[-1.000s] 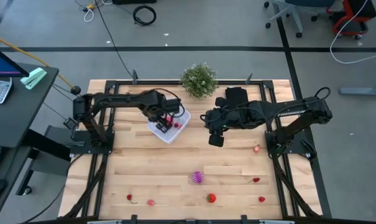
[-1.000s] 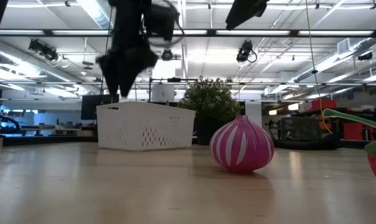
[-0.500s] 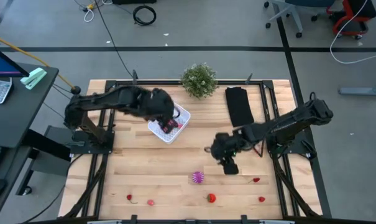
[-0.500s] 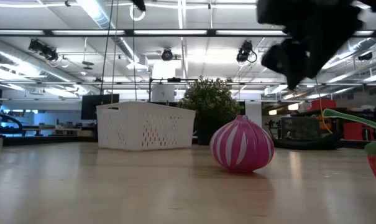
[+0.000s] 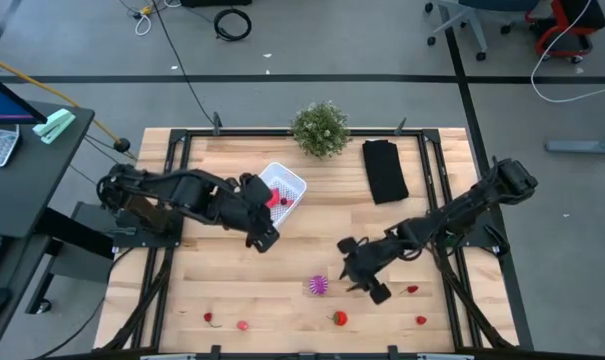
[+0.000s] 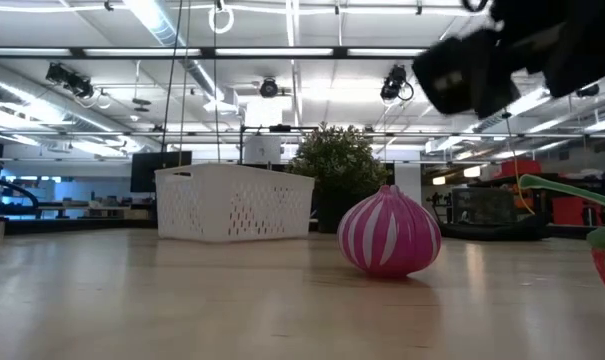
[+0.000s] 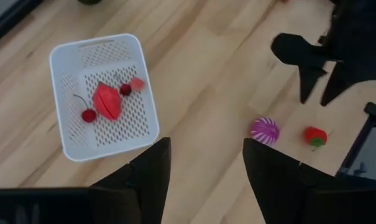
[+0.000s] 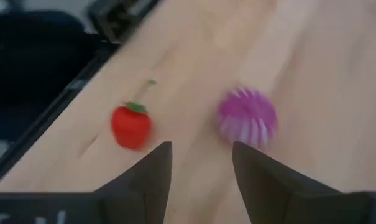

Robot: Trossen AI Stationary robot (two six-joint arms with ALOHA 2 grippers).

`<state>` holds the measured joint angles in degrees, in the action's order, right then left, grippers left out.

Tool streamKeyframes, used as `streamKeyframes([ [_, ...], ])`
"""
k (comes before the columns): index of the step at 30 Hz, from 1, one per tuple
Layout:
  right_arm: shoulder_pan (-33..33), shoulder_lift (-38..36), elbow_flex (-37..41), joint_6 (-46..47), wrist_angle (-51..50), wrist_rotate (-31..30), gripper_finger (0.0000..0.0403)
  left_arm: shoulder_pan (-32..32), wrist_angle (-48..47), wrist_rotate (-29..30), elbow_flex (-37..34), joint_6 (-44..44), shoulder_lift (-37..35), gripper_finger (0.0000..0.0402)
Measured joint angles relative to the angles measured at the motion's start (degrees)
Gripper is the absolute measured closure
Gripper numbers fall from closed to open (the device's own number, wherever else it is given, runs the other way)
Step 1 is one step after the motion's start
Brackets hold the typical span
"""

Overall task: Pick and placing Produce into tupperware
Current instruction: Put the violet onion into the white basket

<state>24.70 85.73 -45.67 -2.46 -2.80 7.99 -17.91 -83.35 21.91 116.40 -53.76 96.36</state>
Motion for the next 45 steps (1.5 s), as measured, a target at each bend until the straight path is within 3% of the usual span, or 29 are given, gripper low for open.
streamKeyframes([
  [6,3.2,2.0,-3.7,-8.3,2.1,-4.3,0.0182,-1.1,0.2,0.0,-0.1,-1.1,0.0,0.0201],
  [13,3.0,8.0,-6.4,-5.9,3.8,-10.3,0.0120,-0.8,1.1,0.2,-0.2,-1.2,0.0,0.0207],
  [19,1.7,13.3,-6.6,-3.6,6.6,-14.0,0.0094,-0.8,2.1,0.1,-0.2,-1.2,0.0,0.0203],
  [38,-0.2,24.1,-6.6,2.4,13.6,-13.4,0.0089,-1.1,4.2,0.1,-0.2,-1.1,0.0,0.0206],
  [45,-0.3,24.4,-6.6,3.9,15.2,-13.5,0.0125,-1.1,4.2,0.1,-0.2,-1.1,0.0,0.0213],
])
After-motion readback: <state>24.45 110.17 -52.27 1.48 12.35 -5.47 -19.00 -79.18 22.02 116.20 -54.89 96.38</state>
